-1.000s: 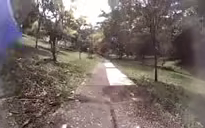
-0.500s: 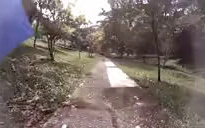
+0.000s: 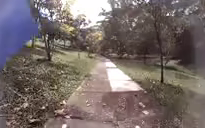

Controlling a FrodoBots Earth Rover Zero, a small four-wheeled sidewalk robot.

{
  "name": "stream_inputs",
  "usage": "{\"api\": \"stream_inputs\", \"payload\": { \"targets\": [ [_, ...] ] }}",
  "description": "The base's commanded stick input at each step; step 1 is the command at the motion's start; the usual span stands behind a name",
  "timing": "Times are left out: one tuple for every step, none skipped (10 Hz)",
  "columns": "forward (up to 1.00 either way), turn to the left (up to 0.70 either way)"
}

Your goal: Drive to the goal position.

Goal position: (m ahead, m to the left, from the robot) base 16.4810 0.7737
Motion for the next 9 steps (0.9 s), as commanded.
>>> {"api": "stream_inputs", "payload": {
  "targets": [
    [0.50, 0.00],
    [0.50, 0.00],
    [0.50, 0.00],
    [0.50, 0.00],
    [0.50, 0.00],
    [0.50, 0.00],
    [0.50, 0.00],
    [0.50, 0.00],
    [0.50, 0.00]
  ]
}}
